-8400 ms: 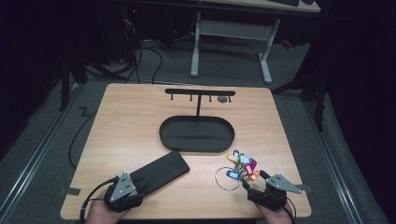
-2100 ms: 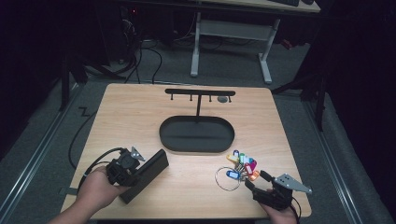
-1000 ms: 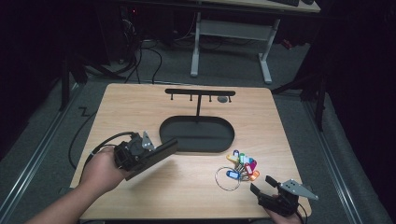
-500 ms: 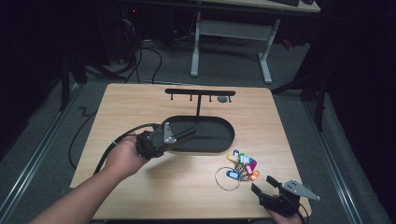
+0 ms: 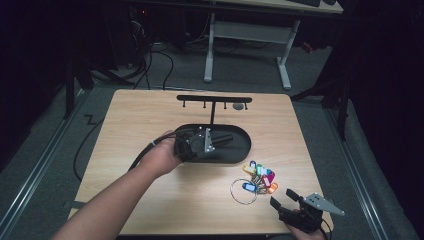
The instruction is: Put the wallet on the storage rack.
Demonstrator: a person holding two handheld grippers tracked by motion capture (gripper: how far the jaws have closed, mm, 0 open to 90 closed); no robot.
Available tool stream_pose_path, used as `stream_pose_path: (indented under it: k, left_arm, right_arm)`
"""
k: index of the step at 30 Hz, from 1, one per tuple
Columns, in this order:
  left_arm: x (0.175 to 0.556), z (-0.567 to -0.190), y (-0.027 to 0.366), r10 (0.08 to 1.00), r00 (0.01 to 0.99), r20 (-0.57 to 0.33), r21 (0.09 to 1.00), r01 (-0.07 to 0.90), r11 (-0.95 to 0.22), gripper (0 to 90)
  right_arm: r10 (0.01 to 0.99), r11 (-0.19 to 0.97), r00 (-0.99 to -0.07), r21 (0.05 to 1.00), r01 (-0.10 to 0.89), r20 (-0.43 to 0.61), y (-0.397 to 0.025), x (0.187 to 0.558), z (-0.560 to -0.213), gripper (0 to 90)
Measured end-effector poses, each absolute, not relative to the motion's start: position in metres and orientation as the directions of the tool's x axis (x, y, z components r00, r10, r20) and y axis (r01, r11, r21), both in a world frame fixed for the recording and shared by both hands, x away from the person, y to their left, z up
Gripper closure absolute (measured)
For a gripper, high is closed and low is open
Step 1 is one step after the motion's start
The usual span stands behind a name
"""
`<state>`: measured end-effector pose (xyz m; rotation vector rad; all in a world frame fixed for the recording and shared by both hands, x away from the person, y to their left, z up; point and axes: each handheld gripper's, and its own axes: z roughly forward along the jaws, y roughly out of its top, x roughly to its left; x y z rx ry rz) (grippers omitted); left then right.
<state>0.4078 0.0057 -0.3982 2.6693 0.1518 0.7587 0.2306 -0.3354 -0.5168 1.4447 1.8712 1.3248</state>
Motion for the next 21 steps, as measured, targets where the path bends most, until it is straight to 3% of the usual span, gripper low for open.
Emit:
stream_pose_path:
  k: [6,21]
  left_arm:
    - [0.418,-0.402,-0.008,0.144,0.832,0.536,0.349,-0.063,-0.935,75.1]
    - [0.449,-0.423,-0.032,0.096,0.819,0.566,0.319,-0.11,-0.941,75.0]
  right_arm:
    - [0.905,-0.002,-0.366,0.863,0.505,0.216,-0.335,0.23,-0.518,23.5]
    - [0.906,-0.019,-0.355,0.861,0.509,0.23,-0.338,0.228,-0.519,23.5]
